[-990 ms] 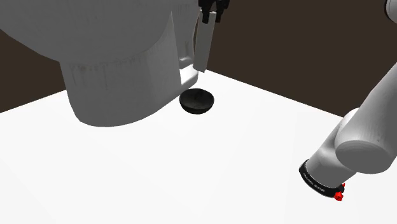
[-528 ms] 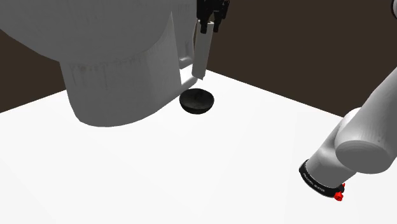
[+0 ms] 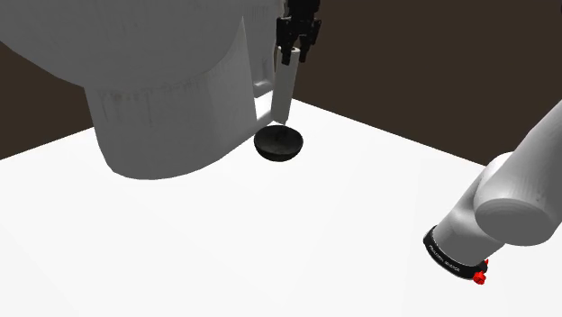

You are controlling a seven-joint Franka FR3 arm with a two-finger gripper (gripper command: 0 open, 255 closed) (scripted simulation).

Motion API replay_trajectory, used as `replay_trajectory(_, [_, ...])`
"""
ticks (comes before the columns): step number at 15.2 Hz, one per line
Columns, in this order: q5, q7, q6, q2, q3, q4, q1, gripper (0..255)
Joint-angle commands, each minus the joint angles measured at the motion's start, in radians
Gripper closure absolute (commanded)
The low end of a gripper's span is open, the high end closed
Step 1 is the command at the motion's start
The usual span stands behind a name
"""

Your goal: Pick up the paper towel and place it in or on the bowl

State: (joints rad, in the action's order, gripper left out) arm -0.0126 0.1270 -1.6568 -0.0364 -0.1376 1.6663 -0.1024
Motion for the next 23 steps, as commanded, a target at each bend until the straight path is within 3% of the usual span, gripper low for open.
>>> replay_trajectory(1, [-0.001, -0.001, -0.030, -0.007, 0.000, 0.037, 0.000, 255])
replay_trajectory(13, [-0.003, -0.003, -0.191, -0.016, 0.000, 0.206, 0.000, 255])
replay_trajectory(21, [-0.003, -0.003, -0.191, -0.016, 0.000, 0.206, 0.000, 255])
replay_trajectory(22, [-0.003, -0.003, -0.191, -0.016, 0.000, 0.206, 0.000, 0])
replay_trajectory(23, [-0.003, -0.003, -0.191, -0.016, 0.000, 0.206, 0.000, 0])
